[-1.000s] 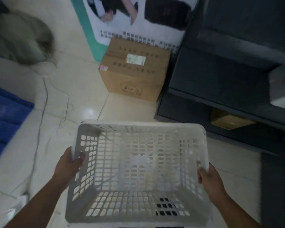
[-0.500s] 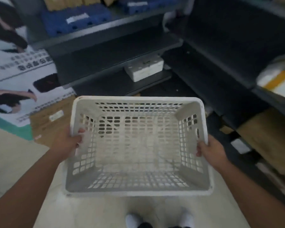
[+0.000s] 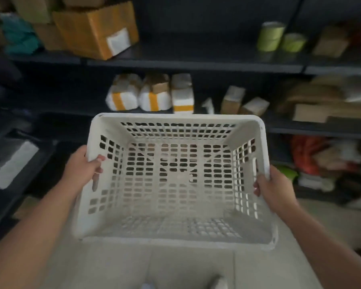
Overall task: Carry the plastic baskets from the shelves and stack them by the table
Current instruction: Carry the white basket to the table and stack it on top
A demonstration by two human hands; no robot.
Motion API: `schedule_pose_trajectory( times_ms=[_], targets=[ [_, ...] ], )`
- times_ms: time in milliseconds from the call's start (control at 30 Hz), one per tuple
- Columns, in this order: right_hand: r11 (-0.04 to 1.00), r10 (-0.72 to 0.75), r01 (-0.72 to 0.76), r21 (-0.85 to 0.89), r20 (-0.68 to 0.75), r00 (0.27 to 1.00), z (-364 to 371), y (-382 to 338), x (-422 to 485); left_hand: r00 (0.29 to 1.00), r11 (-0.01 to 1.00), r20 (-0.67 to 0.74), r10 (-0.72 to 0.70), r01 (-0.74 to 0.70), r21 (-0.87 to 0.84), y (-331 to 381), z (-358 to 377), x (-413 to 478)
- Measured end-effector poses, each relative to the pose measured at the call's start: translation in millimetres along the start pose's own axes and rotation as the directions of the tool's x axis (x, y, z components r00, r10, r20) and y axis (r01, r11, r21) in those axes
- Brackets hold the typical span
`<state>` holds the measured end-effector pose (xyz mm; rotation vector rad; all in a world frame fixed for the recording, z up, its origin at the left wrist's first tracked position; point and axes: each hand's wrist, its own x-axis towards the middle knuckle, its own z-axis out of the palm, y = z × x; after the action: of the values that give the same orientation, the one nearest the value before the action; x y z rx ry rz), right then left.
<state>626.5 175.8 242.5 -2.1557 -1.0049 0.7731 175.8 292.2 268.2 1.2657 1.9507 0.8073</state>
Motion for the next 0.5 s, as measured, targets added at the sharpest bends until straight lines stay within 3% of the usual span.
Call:
schedule_pose_trajectory(
  times_ms=[100, 233, 367, 500],
  targets=[
    [0.993, 0.120, -0.118, 0.026, -0.149, 0.982, -86.8, 55.8, 1.8, 0.979, 0.993, 0.163, 0.119, -0.121, 0.005, 76.5, 96.0, -4.5],
    [0.961, 0.275, -0.251, 0.112, -0.352, 0.895, -180.7, 126.9, -16.4, 0.879, 0.961, 0.398, 0.264, -0.277, -0.025, 163.5, 229.0, -30.6],
    [0.904, 0.426, -0.363, 0.225, -0.524, 0.737, -247.9, 178.2, -47.8, 0.726, 0.908, 0.576, 0.376, -0.413, -0.072, 235.7, 345.3, -69.8],
    [0.830, 0.541, -0.461, 0.314, -0.658, 0.525, -294.0, 216.6, -87.7, 0.529, 0.857, 0.728, 0.435, -0.490, -0.157, 308.8, 450.6, -126.9]
  ],
)
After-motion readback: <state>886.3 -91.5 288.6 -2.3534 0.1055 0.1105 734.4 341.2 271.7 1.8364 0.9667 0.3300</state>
